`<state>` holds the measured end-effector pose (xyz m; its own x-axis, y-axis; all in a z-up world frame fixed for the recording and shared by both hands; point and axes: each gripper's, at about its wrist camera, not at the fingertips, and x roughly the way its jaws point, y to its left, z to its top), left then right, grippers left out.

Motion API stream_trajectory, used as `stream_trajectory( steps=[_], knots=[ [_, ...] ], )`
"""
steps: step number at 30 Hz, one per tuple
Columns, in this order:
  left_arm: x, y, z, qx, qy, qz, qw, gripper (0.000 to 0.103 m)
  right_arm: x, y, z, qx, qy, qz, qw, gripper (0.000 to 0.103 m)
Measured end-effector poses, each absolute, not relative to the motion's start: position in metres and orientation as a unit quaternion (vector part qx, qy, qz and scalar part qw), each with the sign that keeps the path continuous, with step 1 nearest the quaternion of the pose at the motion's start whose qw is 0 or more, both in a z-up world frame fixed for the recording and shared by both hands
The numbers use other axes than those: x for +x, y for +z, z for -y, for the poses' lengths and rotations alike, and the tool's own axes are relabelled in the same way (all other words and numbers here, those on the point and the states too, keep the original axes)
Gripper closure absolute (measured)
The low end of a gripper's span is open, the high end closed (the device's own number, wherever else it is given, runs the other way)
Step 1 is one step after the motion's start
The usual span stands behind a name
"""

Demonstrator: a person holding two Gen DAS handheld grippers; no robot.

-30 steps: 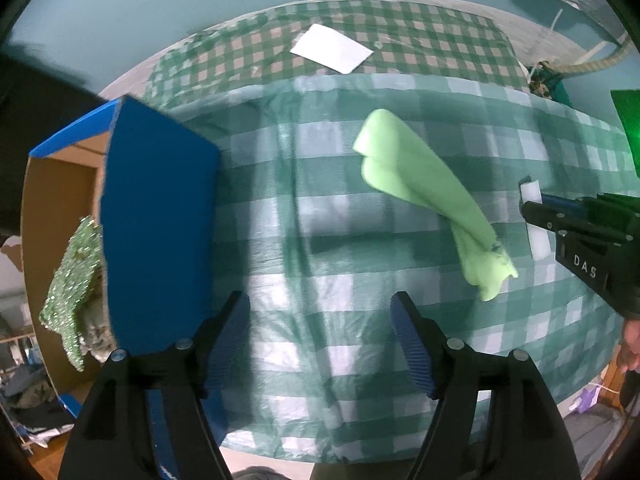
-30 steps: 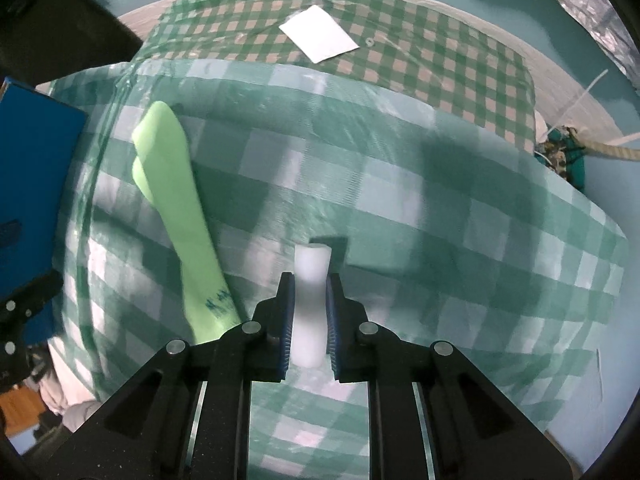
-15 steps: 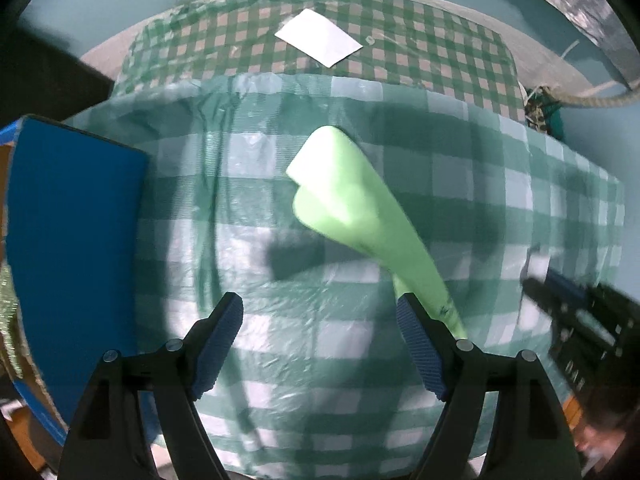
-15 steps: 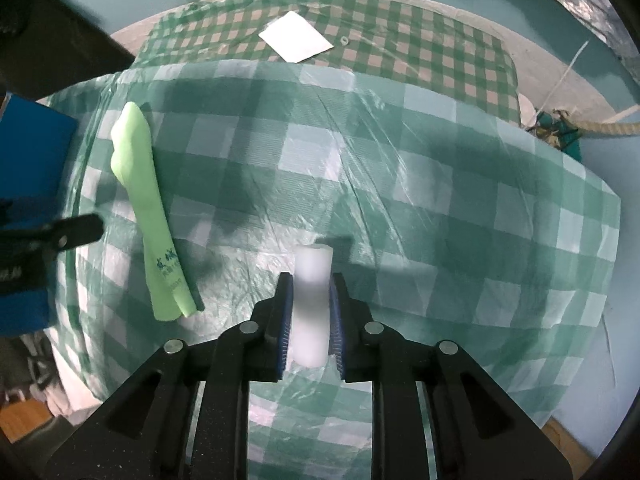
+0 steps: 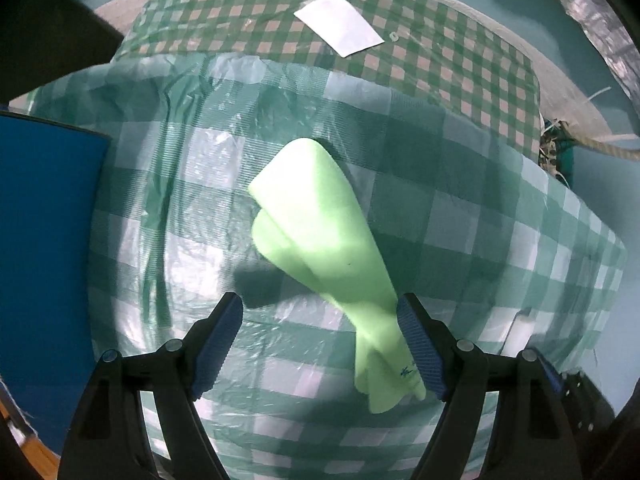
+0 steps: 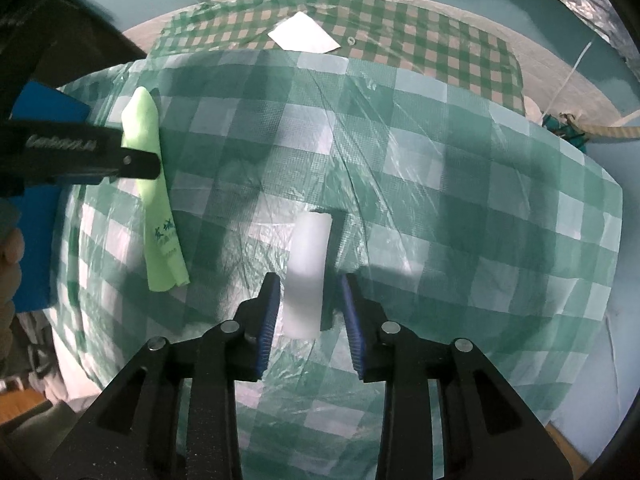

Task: Organize soft objects
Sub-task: 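Grasp the lime-green foam strip with the left gripper while the right gripper grasps the white foam cylinder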

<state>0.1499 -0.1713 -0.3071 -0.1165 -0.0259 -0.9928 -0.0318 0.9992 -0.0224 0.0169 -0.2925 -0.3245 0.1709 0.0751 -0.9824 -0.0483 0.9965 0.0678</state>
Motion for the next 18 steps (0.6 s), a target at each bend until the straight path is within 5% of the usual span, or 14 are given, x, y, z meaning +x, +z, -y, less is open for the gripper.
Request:
stream_trajectory(
  steps=[13, 15, 17, 18],
  knots=[
    [0.155, -0.315, 0.179, -0.026, 0.015, -0.748, 0.663, 0.032, 0.014, -0.315, 0.308, 0.009, 0.039, -0.634, 0.772, 0.069],
    [0.153, -0.314, 0.181, -0.015, 0.017, -0.745, 0.667, 0.043, 0.014, -0.313, 0.310, 0.010, 0.038, -0.633, 0.774, 0.069],
    [0.153, -0.311, 0.182, -0.010, 0.013, -0.739, 0.674, 0.076, 0.014, -0.313, 0.312, 0.011, 0.036, -0.632, 0.774, 0.069],
    [0.152, -0.309, 0.182, -0.008, 0.010, -0.736, 0.677, 0.084, 0.014, -0.312, 0.312, 0.010, 0.036, -0.632, 0.774, 0.069]
  ],
)
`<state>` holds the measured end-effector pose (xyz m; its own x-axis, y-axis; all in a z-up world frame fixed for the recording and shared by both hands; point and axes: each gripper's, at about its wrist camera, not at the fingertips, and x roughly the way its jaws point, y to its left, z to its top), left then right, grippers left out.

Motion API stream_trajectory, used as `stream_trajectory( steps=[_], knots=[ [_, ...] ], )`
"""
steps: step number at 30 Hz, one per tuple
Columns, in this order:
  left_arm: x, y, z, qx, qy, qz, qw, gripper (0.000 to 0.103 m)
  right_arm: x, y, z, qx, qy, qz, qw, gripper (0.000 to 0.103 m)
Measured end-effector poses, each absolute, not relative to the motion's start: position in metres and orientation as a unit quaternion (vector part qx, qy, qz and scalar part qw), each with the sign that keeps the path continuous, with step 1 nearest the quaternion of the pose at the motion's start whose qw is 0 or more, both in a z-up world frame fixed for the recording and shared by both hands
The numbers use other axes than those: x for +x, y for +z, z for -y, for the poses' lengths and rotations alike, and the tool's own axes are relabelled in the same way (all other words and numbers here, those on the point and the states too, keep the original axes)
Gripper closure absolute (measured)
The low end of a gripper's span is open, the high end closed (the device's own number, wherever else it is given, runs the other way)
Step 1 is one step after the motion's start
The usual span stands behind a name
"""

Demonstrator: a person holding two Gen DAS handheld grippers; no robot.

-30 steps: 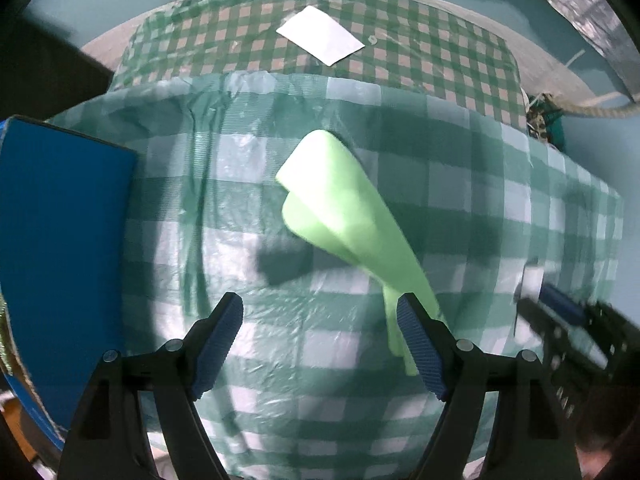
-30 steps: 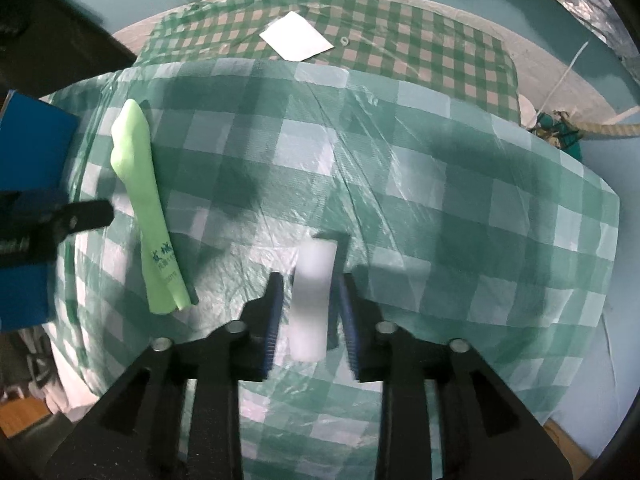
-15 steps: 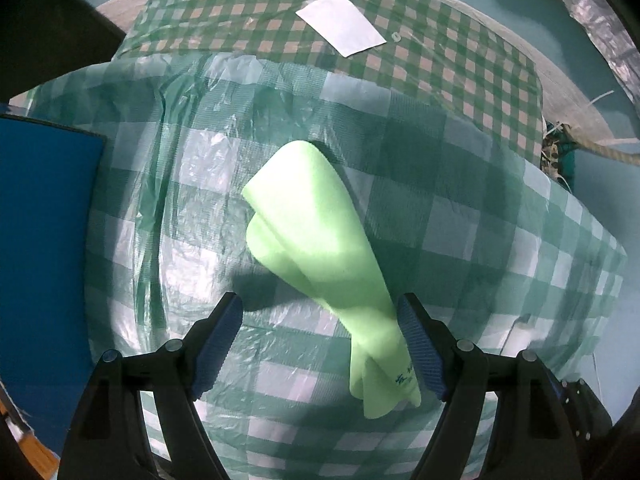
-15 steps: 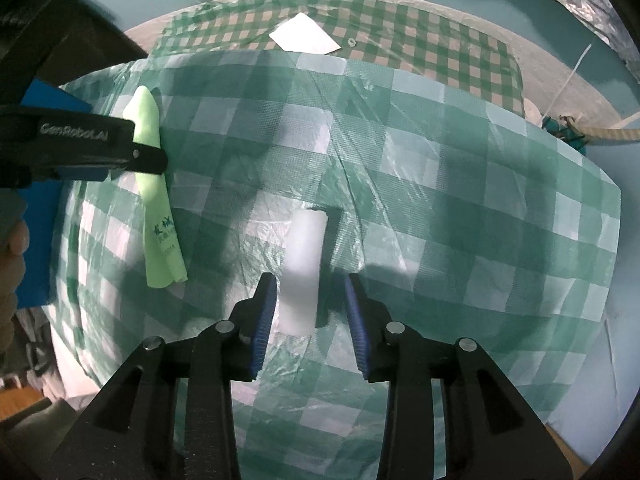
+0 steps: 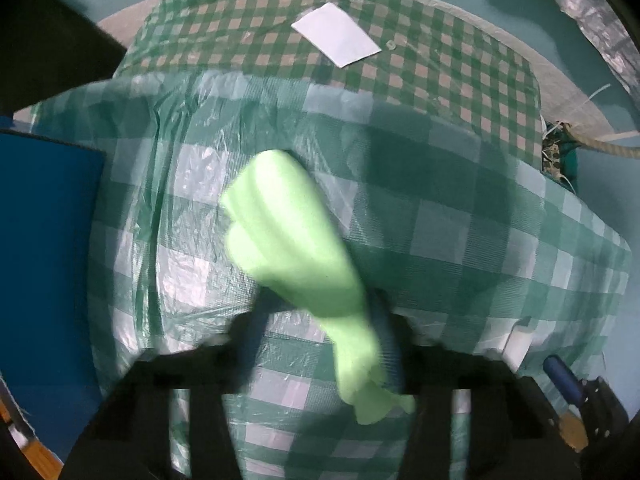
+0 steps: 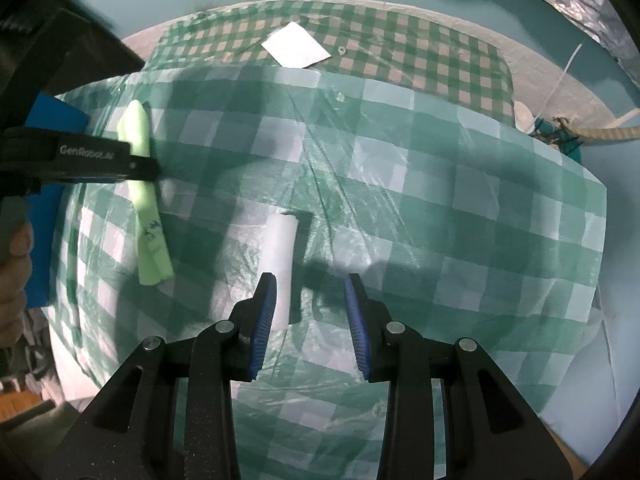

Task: Organize soft objects
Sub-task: 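Grasp the lime-green foam strip with the left gripper while the right gripper grasps the white foam cylinder, then lift the foam strip with the left tool while the right tool carries the cylinder toward the box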

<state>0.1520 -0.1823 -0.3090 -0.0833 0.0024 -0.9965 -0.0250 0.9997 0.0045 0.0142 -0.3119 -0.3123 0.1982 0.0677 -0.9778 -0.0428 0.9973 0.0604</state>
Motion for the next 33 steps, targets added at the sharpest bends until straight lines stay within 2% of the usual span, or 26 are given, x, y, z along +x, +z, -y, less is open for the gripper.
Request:
stream_trajectory(
  steps=[1, 4, 22, 24, 26, 33],
  knots=[
    [0.152, -0.308, 0.182, -0.005, 0.008, -0.734, 0.680, 0.092, 0.015, -0.313, 0.311, 0.008, 0.036, -0.633, 0.774, 0.069],
    [0.151, -0.305, 0.183, 0.005, -0.003, -0.734, 0.679, 0.095, 0.019, -0.314, 0.309, 0.003, 0.037, -0.635, 0.772, 0.069],
    [0.115, -0.274, 0.156, 0.060, -0.025, -0.715, 0.696, 0.095, 0.035, -0.331, 0.281, -0.021, 0.018, -0.642, 0.766, 0.068],
    [0.109, -0.272, 0.151, 0.066, -0.025, -0.714, 0.697, 0.095, 0.034, -0.330, 0.277, -0.038, 0.009, -0.641, 0.767, 0.073],
    [0.104, -0.270, 0.147, 0.069, -0.026, -0.713, 0.697, 0.095, 0.032, -0.331, 0.275, -0.047, 0.005, -0.639, 0.768, 0.088],
    [0.088, -0.264, 0.135, 0.079, -0.033, -0.710, 0.699, 0.095, 0.027, -0.324, 0.278, -0.015, 0.021, -0.642, 0.766, 0.092]
  ],
)
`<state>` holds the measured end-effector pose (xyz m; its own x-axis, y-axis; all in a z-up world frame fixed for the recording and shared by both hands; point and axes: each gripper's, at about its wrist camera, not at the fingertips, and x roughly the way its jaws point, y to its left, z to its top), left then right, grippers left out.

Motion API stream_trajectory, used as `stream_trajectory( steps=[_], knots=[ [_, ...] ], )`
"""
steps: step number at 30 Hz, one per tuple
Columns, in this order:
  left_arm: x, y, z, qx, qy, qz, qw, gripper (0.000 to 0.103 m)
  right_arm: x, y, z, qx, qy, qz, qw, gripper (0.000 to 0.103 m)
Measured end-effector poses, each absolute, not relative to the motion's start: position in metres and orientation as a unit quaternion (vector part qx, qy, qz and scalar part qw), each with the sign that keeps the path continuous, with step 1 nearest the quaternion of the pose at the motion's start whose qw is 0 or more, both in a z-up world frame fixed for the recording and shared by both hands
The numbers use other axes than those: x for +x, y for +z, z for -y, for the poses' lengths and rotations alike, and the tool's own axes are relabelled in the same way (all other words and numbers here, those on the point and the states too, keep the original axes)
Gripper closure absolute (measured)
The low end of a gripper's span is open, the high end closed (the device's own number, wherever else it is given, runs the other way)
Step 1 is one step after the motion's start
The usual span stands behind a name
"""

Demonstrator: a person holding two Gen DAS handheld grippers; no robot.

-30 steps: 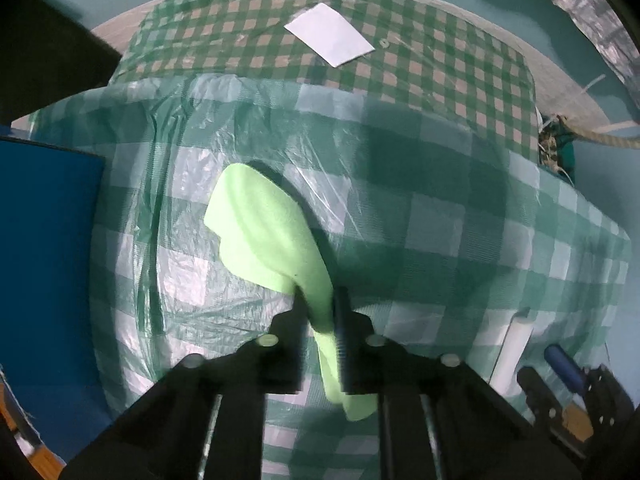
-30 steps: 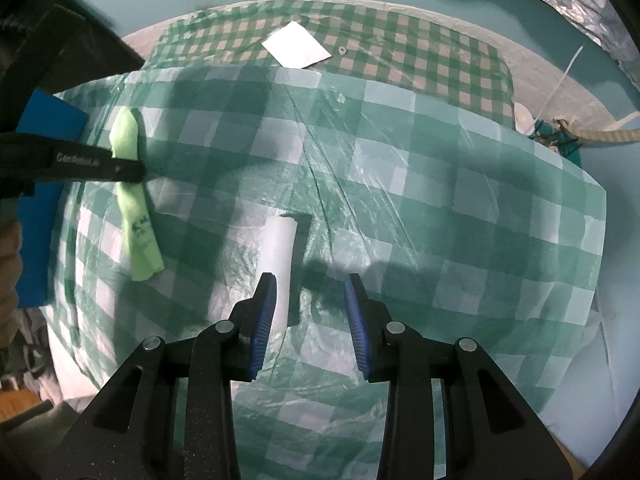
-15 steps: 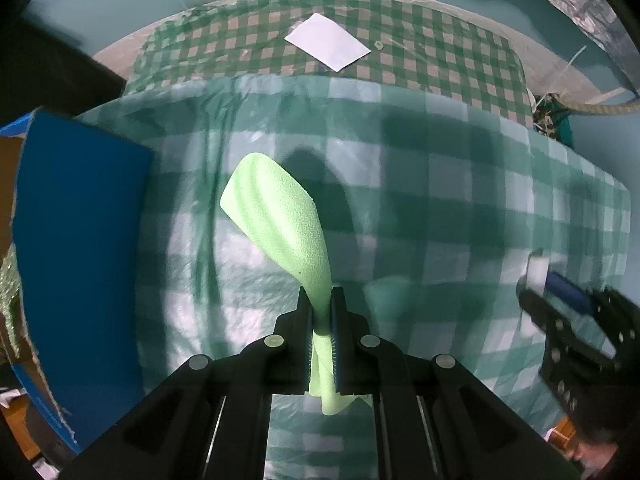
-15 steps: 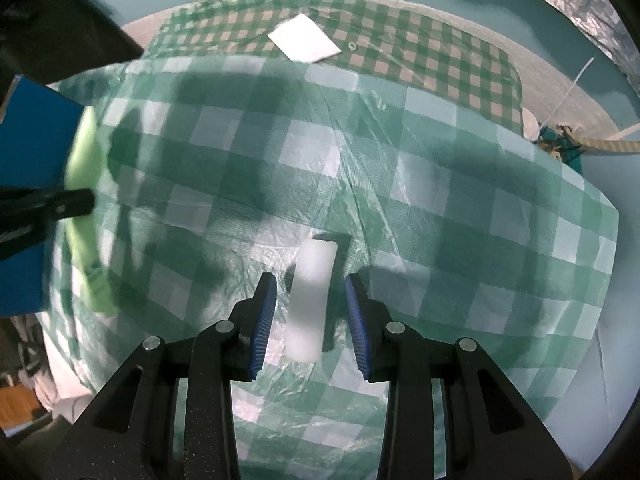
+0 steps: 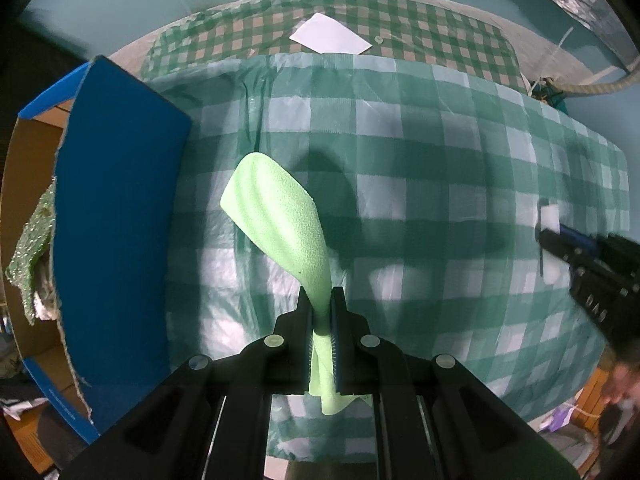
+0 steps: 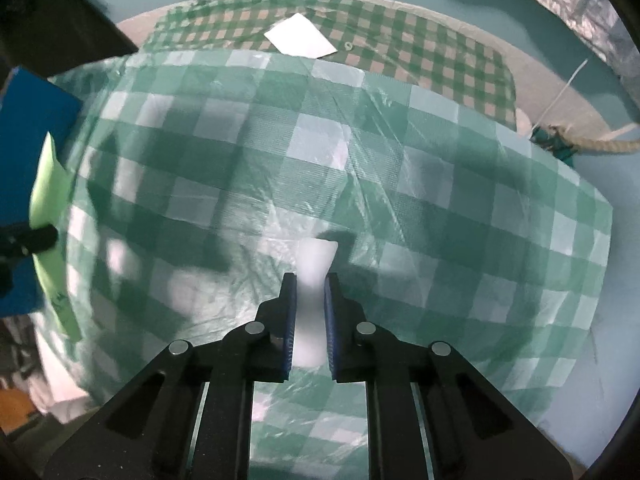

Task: Organize soft objects
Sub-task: 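Lift the foam strip with the left tool while the right tool carries the cylinder toward the box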

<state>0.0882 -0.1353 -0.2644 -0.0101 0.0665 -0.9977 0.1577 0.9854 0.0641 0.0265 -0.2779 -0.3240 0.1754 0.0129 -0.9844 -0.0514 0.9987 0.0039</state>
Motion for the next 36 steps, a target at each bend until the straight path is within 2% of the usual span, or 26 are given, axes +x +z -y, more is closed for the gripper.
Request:
stream_trajectory(
  steps=[18, 36],
  knots=[
    [0.047, -0.214, 0.108, 0.123, -0.073, -0.672, 0.727, 0.095, 0.003, -0.257, 0.235, -0.039, 0.081, -0.620, 0.779, 0.092],
    [0.025, -0.154, 0.061, 0.099, -0.083, -0.641, 0.756, 0.095, -0.009, -0.204, 0.171, -0.061, 0.127, -0.596, 0.791, 0.092]
  ],
)
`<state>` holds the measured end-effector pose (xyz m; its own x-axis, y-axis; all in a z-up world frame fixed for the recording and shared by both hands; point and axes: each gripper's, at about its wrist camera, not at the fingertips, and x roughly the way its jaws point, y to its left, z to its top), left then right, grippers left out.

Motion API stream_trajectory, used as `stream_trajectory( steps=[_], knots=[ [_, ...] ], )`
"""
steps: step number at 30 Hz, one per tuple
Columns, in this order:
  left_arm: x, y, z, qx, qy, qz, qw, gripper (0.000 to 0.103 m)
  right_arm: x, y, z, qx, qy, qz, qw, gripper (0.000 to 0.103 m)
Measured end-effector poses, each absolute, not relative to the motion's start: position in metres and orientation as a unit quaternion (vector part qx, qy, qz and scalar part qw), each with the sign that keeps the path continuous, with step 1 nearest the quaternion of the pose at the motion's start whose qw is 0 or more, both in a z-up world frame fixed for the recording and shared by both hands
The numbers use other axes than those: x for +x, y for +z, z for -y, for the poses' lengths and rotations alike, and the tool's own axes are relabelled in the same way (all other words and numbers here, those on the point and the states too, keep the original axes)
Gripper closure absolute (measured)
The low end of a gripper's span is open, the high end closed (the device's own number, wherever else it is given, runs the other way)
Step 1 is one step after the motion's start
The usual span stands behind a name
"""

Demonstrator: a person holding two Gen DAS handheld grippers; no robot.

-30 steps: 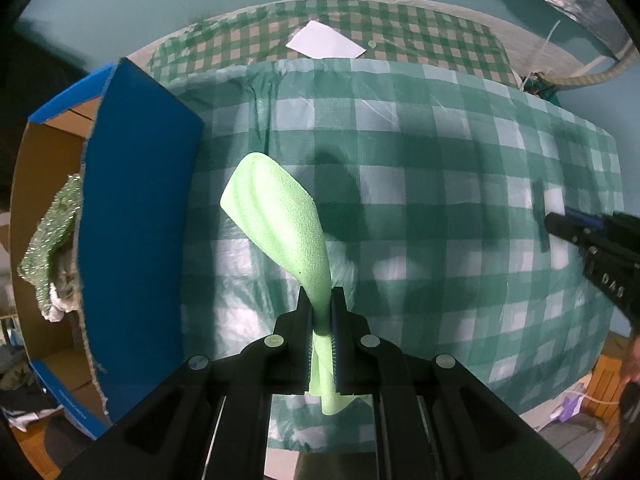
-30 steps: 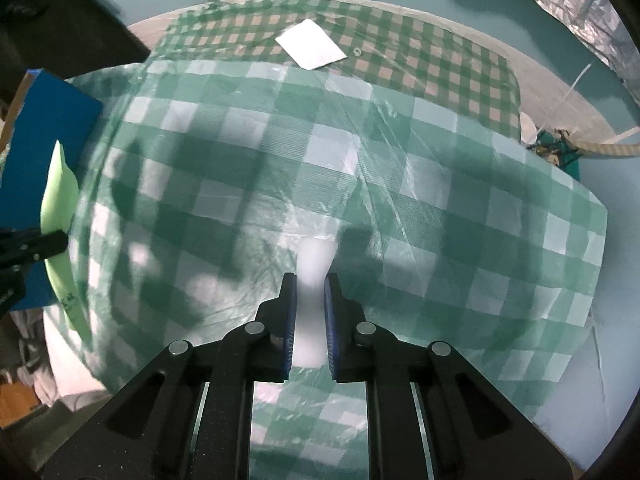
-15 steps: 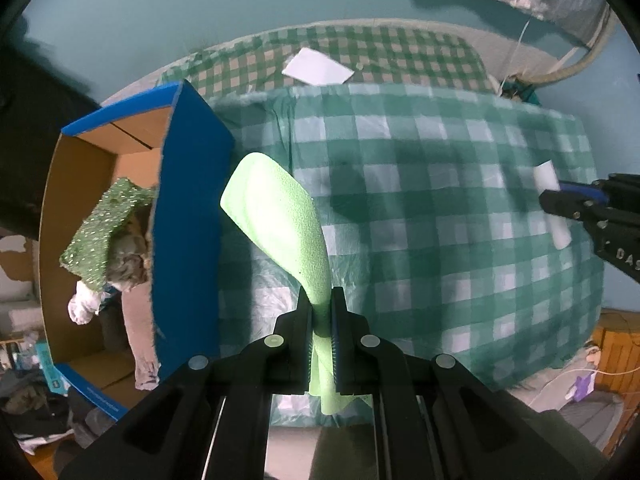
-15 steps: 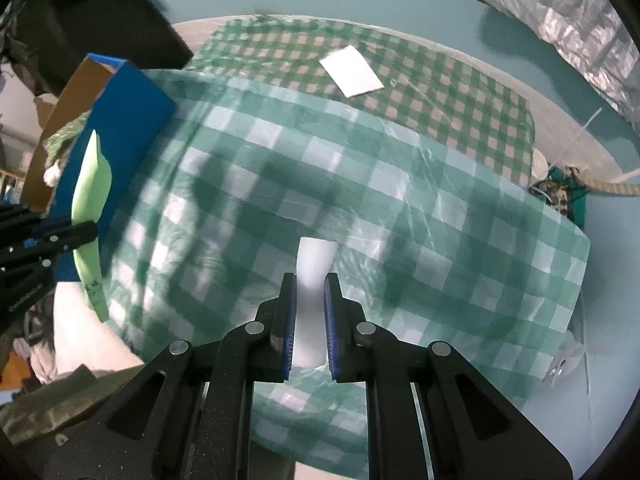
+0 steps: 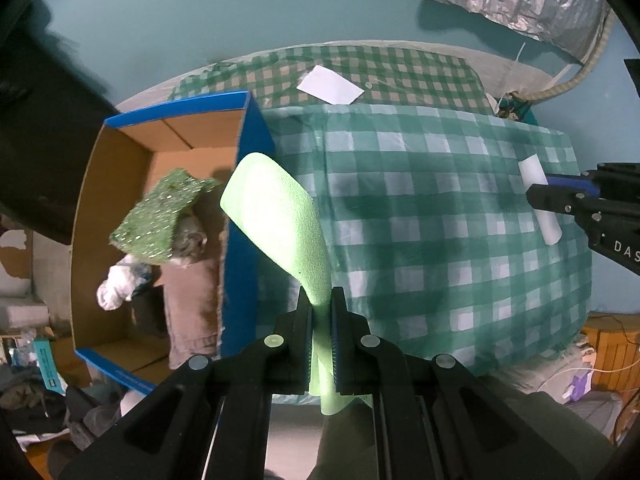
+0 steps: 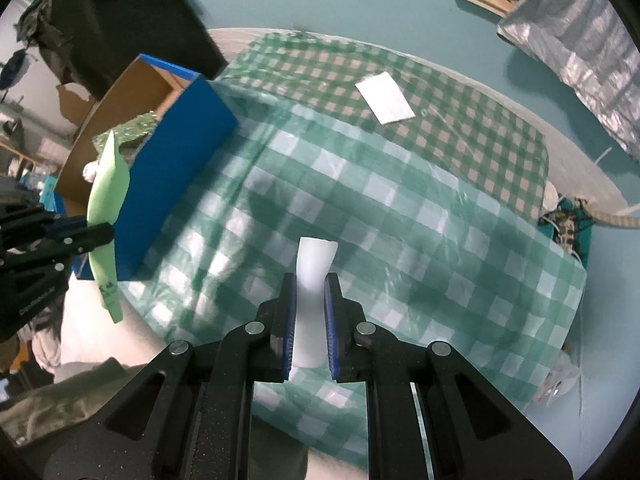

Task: Organize soft objects
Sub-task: 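Lift the foam strip with the left tool while the right tool carries the cylinder toward the box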

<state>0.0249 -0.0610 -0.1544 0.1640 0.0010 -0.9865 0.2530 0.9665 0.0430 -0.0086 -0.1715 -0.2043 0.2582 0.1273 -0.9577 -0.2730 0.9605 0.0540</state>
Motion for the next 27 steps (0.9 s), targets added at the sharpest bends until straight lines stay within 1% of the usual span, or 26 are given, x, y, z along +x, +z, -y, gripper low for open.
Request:
stream_trajectory(
  steps=[15, 27],
  knots=[
    [0.015, -0.125, 0.010, 0.075, -0.057, -0.630, 0.771, 0.095, -0.002, -0.182, 0.098, -0.105, 0.184, -0.576, 0.789, 0.092],
    [0.016, -0.114, -0.037, 0.045, -0.029, -0.627, 0.778, 0.095, 0.015, -0.172, 0.025, -0.141, 0.235, -0.561, 0.781, 0.092]
  ],
)
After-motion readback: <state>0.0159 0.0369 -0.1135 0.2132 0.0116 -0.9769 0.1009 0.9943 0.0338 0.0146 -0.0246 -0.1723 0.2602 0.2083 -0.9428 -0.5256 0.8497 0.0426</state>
